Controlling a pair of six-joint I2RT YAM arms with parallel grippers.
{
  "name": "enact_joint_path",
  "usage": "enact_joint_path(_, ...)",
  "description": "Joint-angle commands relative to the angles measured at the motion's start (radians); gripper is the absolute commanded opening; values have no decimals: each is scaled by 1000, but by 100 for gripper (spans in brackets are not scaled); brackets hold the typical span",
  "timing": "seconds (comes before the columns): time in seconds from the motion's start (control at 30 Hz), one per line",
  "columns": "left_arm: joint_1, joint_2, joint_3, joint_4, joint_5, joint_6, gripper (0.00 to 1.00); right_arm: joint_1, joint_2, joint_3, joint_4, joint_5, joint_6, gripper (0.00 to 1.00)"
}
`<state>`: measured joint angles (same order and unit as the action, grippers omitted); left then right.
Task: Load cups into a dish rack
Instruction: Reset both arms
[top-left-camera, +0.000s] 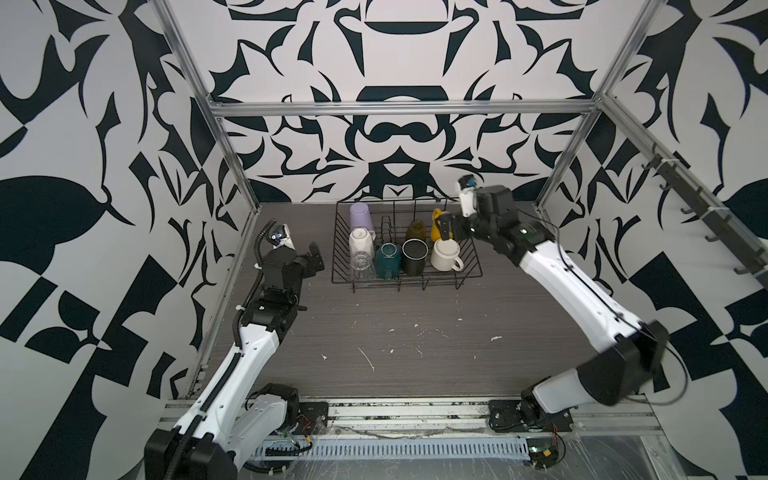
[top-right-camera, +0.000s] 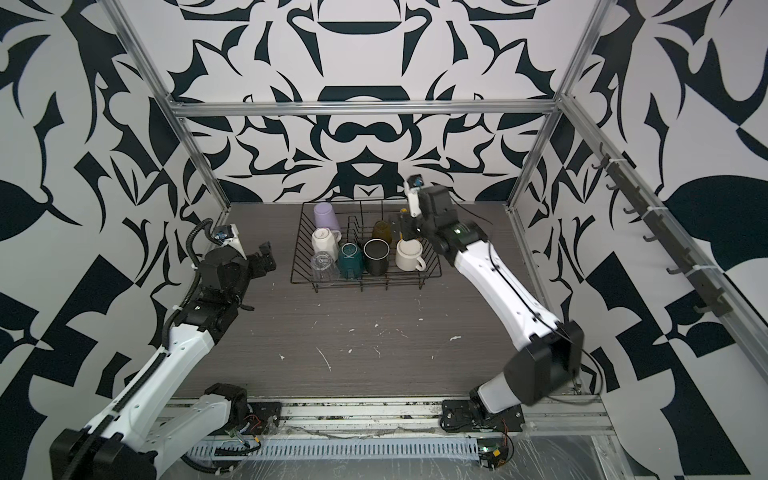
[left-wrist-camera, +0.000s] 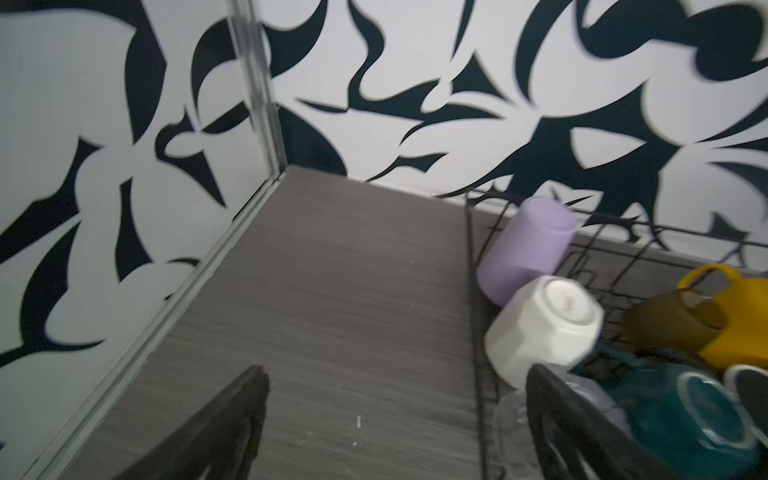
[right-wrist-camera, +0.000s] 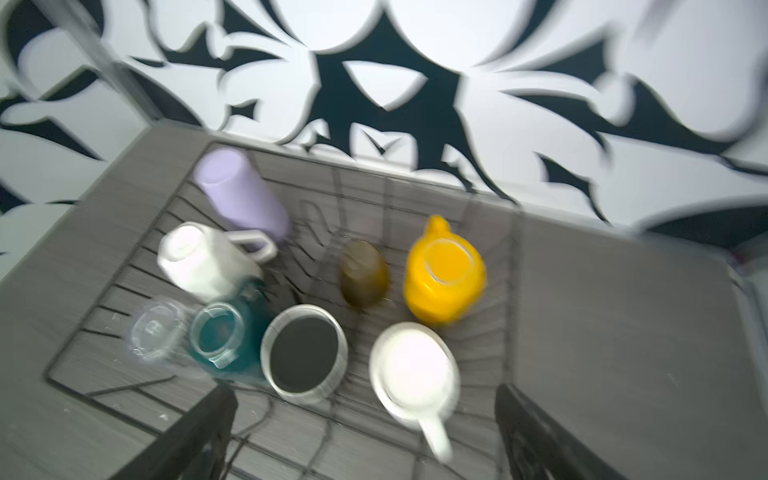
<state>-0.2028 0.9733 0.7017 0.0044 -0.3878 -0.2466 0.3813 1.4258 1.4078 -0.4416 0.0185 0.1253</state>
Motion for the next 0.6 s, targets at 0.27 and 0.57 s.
enact_joint_path(0.27, 85, 124, -331, 472, -73, 83, 99, -247, -208, -614, 357, 274, 39, 100)
enact_joint_path(0.57, 88, 384, -323, 692, -81, 133, 99, -264, -34, -908, 937, 368, -48, 100)
